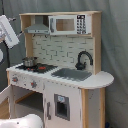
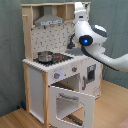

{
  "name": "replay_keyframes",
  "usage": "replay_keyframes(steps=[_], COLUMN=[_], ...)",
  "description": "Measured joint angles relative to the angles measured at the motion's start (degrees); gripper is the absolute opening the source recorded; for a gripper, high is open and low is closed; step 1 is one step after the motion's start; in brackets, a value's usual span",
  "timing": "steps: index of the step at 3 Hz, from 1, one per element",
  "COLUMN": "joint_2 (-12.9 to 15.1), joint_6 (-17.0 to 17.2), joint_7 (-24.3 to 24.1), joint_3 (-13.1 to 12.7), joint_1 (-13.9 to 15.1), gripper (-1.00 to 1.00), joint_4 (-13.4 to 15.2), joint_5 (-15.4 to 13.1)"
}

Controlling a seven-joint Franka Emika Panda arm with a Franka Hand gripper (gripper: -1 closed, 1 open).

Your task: Play with the kitchen

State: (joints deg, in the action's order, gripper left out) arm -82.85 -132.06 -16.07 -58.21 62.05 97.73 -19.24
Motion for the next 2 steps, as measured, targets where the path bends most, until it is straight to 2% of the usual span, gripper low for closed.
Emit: replay_keyframes(steps=[1,2], joint_2=[1.02,2.25], joint_6=[4.82,7.40], joint_7=[-2.12,-3.18], joint_3=[-0.79,-0.78], joint_1=[2.07,6.04], gripper=[1.00,1.00], joint_4=[-2.73,-6.08], joint_5=[1.54,4.10])
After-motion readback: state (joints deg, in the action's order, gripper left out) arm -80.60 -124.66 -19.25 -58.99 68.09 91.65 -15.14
